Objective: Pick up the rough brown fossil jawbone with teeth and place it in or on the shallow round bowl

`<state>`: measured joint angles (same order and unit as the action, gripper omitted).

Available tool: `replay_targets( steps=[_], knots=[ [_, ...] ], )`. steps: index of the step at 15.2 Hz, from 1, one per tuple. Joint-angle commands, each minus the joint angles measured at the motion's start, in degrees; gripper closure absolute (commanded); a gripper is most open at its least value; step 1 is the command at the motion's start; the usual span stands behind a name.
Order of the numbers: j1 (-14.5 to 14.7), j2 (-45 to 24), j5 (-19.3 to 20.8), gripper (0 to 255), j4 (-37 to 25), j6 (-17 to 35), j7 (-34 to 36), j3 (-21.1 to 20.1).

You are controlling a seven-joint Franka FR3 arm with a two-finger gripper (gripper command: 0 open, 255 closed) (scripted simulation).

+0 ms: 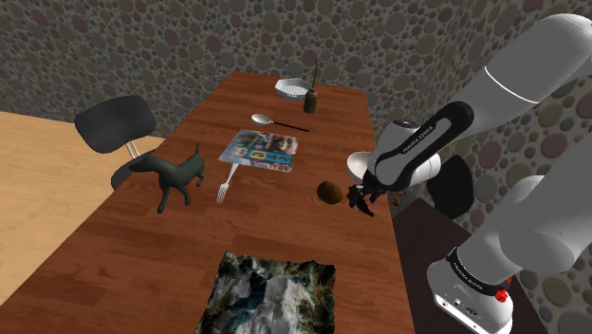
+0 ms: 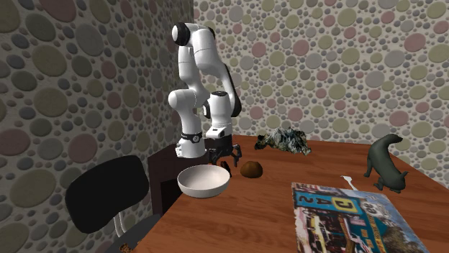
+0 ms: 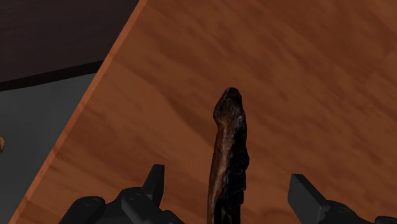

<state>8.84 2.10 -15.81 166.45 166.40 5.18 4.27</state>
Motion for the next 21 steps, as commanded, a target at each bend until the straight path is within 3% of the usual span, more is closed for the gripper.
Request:
replay_targets(
  steps=[1,7,8,17,21],
  knots=[
    [0.2,-0.6,-0.7,0,-0.1,0.6,-0.4,-0.1],
    [0.2,-0.6,-0.7,0,-0.1,0.6,-0.4,-0.1],
    [0.2,-0.6,-0.7,255,-0.1,0.6,-0.4,-0.1],
    [0.2,-0.6,-0.7,255,-0.1,0.6,-0.4,-0.1],
    [-1.3,4.5,4.5,255,0.5,-3.9,3.5,-0.2]
  ],
)
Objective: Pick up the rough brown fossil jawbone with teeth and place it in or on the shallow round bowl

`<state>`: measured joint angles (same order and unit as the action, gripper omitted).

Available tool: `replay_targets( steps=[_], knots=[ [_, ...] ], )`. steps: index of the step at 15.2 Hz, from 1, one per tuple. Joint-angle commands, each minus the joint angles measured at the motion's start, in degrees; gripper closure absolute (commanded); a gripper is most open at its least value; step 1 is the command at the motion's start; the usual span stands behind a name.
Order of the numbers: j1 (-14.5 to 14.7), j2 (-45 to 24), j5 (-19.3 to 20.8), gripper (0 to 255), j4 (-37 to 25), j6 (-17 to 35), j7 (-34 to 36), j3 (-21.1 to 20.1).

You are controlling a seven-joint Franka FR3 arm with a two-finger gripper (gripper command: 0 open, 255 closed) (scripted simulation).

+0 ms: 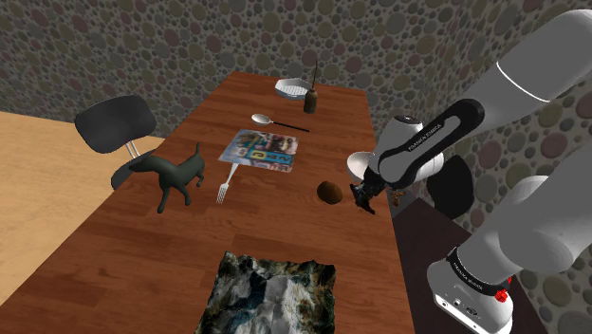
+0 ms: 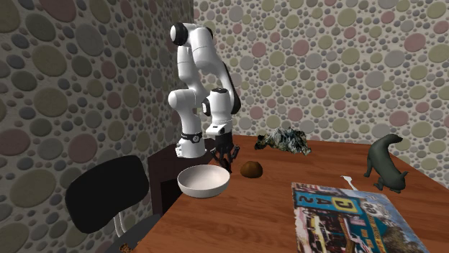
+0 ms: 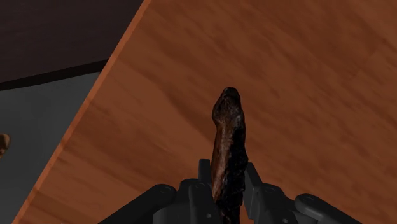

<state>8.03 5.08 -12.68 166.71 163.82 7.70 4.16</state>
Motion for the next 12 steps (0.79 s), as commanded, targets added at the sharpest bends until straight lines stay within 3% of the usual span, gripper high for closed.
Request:
replay_targets(
  steps=[1,12],
  knots=[
    [-0.8,2.8,2.3,255,0.3,-2.4,1.7,-0.2],
    [-3.4,15.0,6.9,255,-0.5,-15.4,5.5,-1.6]
  ],
)
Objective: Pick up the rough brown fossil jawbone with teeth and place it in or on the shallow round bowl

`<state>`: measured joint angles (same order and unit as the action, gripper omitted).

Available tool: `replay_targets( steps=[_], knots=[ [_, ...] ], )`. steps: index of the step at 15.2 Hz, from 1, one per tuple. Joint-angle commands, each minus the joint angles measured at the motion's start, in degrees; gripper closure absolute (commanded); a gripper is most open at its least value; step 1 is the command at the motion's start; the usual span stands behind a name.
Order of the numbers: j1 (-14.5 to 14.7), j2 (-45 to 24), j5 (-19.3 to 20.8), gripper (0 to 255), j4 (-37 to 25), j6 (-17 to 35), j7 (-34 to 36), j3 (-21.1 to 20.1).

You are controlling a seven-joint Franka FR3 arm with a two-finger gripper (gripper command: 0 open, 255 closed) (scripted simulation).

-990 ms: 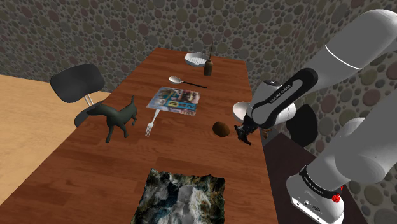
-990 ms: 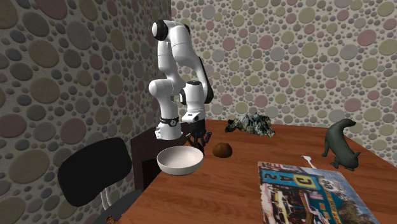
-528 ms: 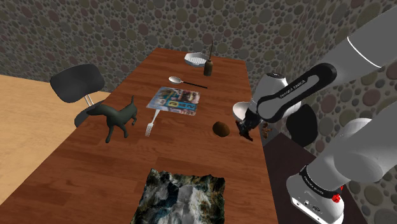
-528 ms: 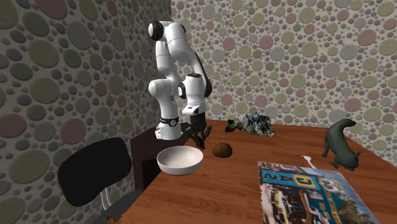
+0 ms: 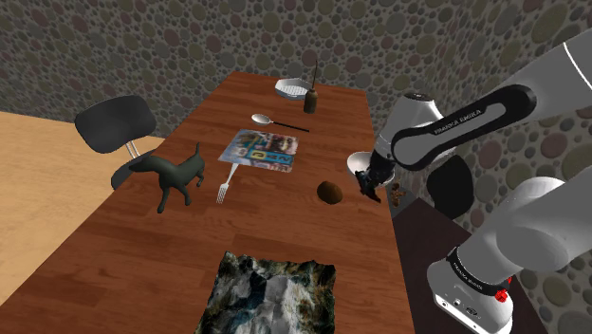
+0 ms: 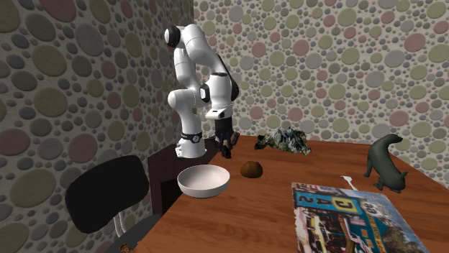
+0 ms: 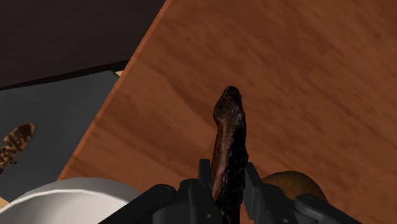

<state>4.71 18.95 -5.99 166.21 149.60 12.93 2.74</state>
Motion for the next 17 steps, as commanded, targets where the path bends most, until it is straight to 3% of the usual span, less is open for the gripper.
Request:
replay_targets(
  steps=[1,9,17],
  knots=[
    [-0.3,2.1,0.4,255,-0.2,-2.4,0.5,-0.2],
    [-1.0,8.9,1.5,255,-2.4,-11.3,1.6,-0.7],
    [-6.0,-2.7,3.9,255,-12.6,-10.5,-10.2,8.0]
  ],
)
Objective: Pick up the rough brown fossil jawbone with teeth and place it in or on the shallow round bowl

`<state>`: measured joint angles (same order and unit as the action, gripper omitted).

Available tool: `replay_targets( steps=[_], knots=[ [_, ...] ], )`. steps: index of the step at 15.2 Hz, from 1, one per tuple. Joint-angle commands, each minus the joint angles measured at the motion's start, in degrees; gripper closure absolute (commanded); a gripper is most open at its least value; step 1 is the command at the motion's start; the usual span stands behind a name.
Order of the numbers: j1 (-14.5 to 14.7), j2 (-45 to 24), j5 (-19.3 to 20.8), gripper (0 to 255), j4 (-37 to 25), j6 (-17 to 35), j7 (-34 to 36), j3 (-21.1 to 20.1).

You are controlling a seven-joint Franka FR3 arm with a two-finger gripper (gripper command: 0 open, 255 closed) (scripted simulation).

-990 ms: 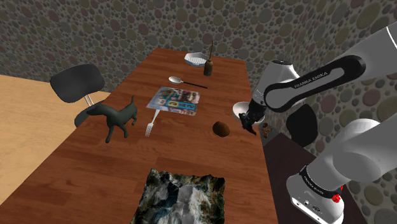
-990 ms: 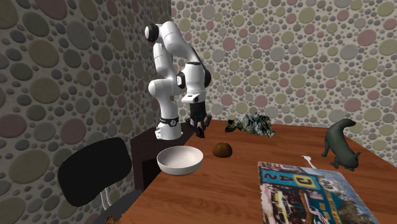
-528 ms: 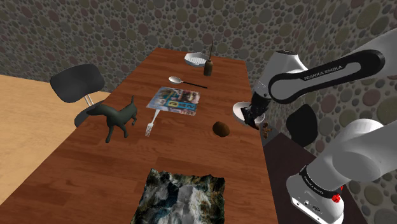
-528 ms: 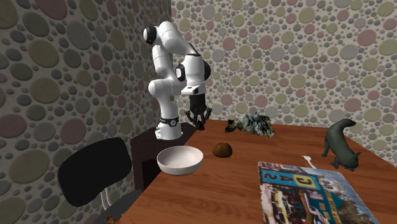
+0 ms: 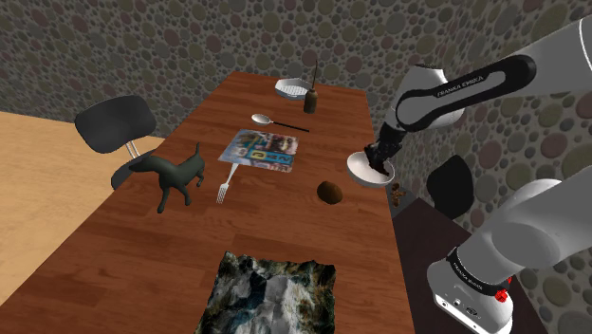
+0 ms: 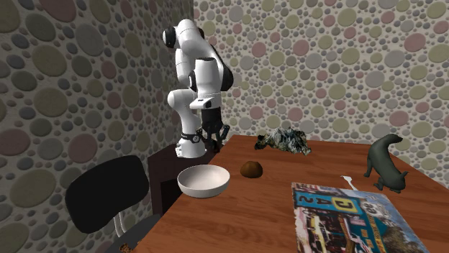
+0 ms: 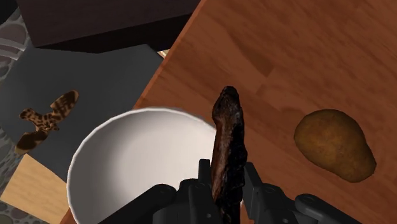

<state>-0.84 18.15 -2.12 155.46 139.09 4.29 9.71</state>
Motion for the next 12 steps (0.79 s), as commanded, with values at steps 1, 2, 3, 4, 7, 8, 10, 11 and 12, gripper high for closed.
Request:
replay_targets(
  steps=[1,2,3,4,7,8,10,11,12],
  knots=[
    [-0.8,-3.5,-0.1,255,-3.3,0.0,-3.1,2.0],
    [-1.1,-5.1,-0.3,255,-4.9,-0.1,-4.5,3.0],
    [-1.5,-6.7,-0.6,255,-6.6,-0.3,-6.0,3.9],
    [-1.8,-8.3,-0.9,255,-8.3,-0.5,-7.6,4.8],
    [-1.9,-10.8,-1.9,255,-9.1,1.0,-9.2,5.5],
    [-1.8,-11.5,-2.3,255,-8.9,1.9,-9.5,5.5],
    [-1.6,-12.9,-3.0,255,-8.5,3.6,-10.2,5.6],
    [-1.6,-13.6,-3.4,255,-8.3,4.5,-10.5,5.7],
    [-1.5,-14.4,-3.9,255,-8.2,5.3,-10.9,5.7]
  ],
)
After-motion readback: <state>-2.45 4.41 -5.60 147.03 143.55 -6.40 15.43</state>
